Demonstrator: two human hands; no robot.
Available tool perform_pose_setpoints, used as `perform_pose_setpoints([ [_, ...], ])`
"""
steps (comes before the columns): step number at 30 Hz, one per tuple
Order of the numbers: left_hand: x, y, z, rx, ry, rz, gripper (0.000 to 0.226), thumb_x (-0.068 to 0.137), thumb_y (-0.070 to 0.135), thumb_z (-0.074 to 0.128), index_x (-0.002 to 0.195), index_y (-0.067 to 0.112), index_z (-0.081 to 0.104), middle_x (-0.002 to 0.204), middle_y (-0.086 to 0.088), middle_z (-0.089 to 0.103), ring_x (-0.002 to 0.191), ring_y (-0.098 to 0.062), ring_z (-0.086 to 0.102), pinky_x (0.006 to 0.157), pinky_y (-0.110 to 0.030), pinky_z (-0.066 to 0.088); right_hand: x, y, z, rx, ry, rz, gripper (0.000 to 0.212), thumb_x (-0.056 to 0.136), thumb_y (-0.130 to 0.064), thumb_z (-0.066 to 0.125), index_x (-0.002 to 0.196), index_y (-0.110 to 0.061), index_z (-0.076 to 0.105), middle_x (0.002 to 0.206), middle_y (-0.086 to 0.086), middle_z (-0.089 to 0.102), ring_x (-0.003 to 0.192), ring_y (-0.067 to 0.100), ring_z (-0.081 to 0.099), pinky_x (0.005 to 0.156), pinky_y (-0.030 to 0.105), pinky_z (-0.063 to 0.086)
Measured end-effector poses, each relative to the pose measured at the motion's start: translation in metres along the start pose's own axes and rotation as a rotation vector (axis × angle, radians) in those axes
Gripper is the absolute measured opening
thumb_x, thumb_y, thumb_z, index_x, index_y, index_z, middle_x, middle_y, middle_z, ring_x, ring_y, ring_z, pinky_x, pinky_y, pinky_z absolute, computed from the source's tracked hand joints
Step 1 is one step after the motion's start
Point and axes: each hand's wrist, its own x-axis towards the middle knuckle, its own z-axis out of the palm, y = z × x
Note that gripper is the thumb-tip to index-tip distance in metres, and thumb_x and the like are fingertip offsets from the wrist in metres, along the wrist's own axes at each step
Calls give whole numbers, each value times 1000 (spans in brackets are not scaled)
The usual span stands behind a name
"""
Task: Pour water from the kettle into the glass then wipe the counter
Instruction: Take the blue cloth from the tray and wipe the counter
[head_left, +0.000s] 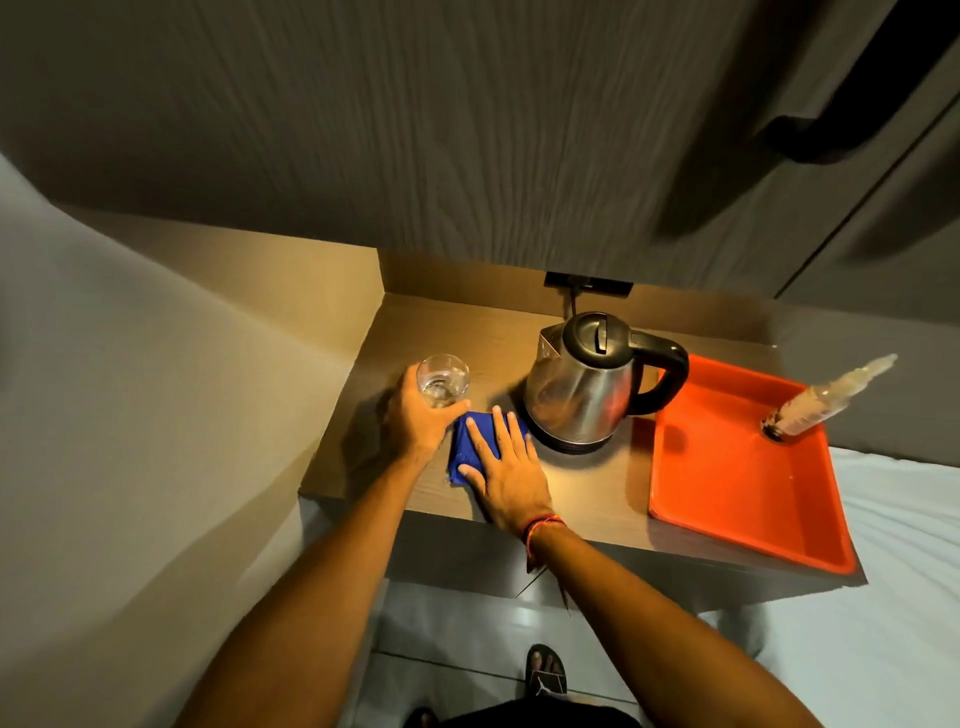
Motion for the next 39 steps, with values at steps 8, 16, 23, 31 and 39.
perform_pose_setpoints([
  [8,-14,-24,-63,92,220,32,86,58,31,98,132,10,58,128,-12,68,116,-29,66,86,-27,54,77,-8,-33,93,-79,21,68,105,-52,29,162,-27,1,170,10,-15,156,34,-15,127,54,8],
  [16,-43,-36,-103,124,322,96,85,60,39,96,132,13,59,129,-9,69,116,-25,67,89,-30,59,107,-44,-36,-19,-95,-54,65,106,-53,22,162,-28,2,170,14,-9,157,38,-8,127,57,4],
  [23,-39,-23,-113,169,327,212,77,66,34,93,129,5,59,125,-15,69,114,-26,67,92,-26,55,56,-86,1,-21,-105,-289,64,105,-56,21,161,-30,8,171,10,-4,158,32,-5,128,54,6],
  [31,-32,1,-66,8,235,146,80,62,23,96,132,7,59,128,-14,68,112,-22,64,86,-26,53,4,-11,-5,-23,-42,-196,66,104,-58,21,161,-31,2,171,7,-4,158,30,-3,128,52,9],
  [39,-31,18,3,-75,-6,15,83,65,20,95,136,11,54,132,-11,64,116,-19,60,89,-24,51,-61,49,1,-37,43,-67,67,102,-62,18,161,-35,0,171,2,-5,159,24,-3,128,48,12],
])
